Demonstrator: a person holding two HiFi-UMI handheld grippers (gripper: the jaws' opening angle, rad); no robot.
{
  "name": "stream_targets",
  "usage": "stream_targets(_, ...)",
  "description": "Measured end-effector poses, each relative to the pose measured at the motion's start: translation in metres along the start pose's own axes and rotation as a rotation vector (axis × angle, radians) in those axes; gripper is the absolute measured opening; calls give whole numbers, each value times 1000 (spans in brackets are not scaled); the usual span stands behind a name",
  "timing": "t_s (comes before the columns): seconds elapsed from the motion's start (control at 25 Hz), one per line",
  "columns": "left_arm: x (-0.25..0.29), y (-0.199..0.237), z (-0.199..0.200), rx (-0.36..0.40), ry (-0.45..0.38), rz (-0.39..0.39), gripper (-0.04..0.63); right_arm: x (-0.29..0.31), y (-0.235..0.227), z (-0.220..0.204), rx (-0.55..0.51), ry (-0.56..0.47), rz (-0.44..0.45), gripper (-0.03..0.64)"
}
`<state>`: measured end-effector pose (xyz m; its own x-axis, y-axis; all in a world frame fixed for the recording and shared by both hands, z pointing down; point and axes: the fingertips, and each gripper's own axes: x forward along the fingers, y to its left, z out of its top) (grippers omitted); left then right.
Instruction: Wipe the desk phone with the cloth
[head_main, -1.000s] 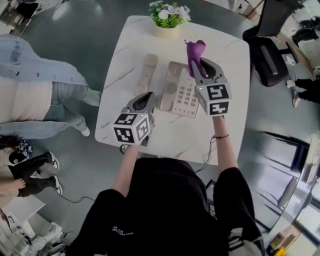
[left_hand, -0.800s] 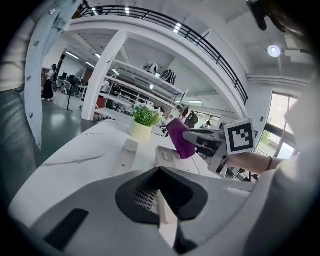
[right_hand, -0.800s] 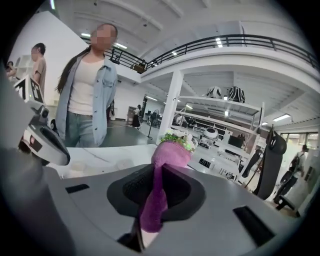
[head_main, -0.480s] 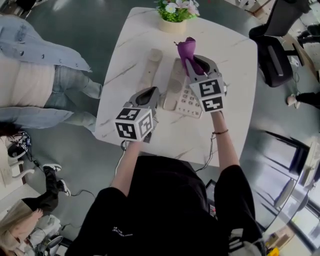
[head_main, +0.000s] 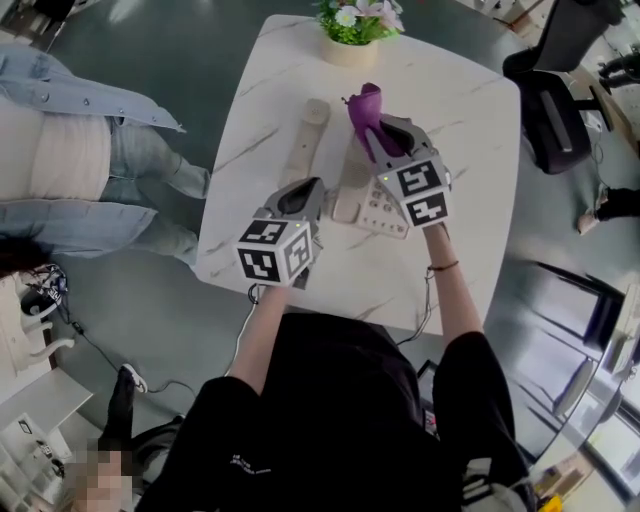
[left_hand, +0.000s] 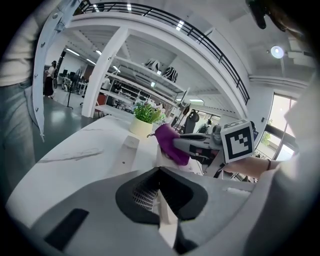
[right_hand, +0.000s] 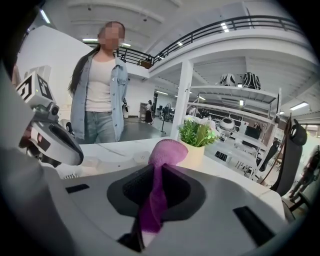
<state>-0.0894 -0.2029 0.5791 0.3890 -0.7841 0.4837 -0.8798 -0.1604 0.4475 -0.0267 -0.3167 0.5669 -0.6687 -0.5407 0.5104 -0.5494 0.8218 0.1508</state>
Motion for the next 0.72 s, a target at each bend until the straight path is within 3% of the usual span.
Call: stream_targets(0.72,-16,-4,-13,0,9,-13,-2,-2,36,-15,16,49,79,34)
